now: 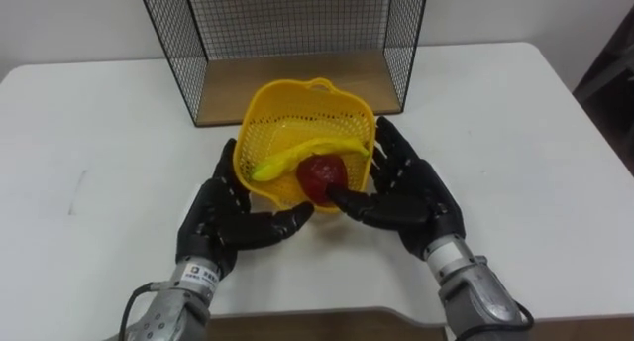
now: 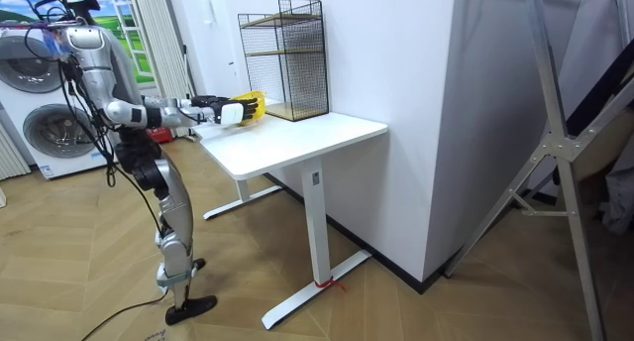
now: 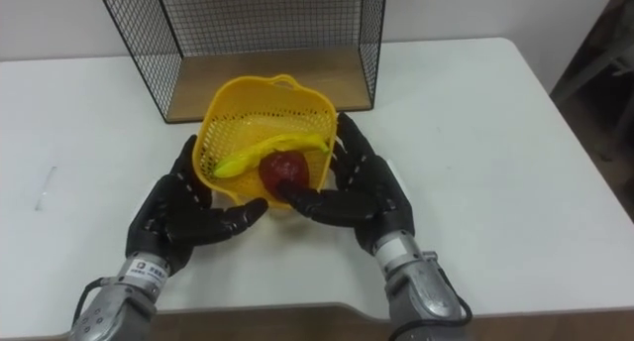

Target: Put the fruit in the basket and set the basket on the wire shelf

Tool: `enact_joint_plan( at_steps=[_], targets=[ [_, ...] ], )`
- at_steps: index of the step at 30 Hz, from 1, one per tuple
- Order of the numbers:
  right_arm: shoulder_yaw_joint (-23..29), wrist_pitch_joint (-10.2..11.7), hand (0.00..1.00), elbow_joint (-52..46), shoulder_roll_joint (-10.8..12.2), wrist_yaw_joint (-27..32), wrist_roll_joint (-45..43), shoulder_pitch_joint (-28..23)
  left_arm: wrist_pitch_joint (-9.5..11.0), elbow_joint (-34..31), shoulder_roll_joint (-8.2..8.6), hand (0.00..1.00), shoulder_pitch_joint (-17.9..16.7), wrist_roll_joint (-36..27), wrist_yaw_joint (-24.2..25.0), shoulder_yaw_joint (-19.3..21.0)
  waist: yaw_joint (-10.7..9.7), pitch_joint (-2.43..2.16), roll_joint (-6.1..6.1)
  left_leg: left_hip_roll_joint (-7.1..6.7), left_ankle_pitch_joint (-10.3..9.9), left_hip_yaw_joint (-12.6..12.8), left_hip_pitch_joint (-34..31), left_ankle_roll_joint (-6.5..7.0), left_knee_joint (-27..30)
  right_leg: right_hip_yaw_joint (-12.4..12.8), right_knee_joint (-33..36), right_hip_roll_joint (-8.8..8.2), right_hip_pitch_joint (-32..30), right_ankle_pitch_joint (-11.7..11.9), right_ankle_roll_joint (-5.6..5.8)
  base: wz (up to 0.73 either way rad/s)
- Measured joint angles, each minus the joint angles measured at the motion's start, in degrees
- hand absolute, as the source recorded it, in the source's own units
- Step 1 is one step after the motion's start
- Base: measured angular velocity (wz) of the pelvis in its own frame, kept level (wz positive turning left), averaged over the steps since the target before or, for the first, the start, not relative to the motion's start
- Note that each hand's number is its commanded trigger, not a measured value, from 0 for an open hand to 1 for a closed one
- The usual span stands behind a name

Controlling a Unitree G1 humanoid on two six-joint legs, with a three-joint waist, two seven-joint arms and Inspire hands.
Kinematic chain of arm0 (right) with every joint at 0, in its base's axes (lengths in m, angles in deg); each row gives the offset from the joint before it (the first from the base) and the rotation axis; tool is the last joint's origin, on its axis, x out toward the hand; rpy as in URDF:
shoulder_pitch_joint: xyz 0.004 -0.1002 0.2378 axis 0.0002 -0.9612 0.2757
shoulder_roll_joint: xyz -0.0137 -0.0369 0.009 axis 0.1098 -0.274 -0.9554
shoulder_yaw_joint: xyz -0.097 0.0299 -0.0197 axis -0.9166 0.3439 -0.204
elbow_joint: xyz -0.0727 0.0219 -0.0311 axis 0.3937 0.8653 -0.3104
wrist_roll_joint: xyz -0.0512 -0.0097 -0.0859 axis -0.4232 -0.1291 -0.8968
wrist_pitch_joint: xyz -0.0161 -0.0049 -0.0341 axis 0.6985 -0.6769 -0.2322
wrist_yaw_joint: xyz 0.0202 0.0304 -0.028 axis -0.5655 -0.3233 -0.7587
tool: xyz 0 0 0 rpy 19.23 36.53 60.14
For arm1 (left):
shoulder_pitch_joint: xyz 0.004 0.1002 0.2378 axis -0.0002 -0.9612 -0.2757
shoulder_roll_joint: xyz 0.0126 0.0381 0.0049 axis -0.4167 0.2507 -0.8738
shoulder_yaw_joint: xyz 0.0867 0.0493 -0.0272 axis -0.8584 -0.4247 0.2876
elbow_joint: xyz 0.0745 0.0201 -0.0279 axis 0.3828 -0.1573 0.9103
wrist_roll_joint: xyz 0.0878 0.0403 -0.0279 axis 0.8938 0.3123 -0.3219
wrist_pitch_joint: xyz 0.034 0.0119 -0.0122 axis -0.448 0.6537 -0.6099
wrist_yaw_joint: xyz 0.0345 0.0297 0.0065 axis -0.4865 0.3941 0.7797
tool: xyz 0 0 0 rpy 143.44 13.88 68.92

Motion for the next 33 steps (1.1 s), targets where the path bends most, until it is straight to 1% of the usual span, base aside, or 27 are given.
enact_joint_plan(
  at_steps=[9,17,24,33],
  targets=[
    [-0.1,0.0,0.0,0.0,0.0,0.0,0.0,0.0,0.0,0.0,-0.52,0.0,0.0,0.0,0.2,0.0,0.0,-0.01,-0.65,-0.03,0.0,-0.1,0.0,0.0,0.0,-0.1,-0.3,0.0,0.2,0.0,0.0,0.0],
    [-0.1,0.0,0.0,0.0,0.0,0.0,0.0,0.0,0.0,-0.1,-0.52,0.0,0.3,0.0,0.4,0.0,0.1,-0.03,-0.62,-0.03,0.0,-0.1,-0.2,-0.01,0.0,-0.1,-0.4,0.02,0.1,0.0,0.0,0.0],
    [0.0,0.0,0.0,0.0,0.0,0.3,-0.1,0.6,0.0,-0.2,-0.5,0.0,2.3,0.0,0.4,0.2,0.2,-0.1,-0.54,-0.03,0.0,-0.1,-0.2,0.0,0.0,-0.1,-0.4,0.01,0.1,0.0,0.0,0.0],
    [0.0,0.0,0.0,-0.2,0.1,0.3,-0.1,0.6,0.0,-0.2,-0.2,0.0,2.4,0.0,0.5,0.3,0.2,-0.18,-0.53,0.03,0.0,-0.1,0.0,0.0,0.4,-0.3,0.8,-0.13,-0.1,0.0,0.02,0.0]
  ],
)
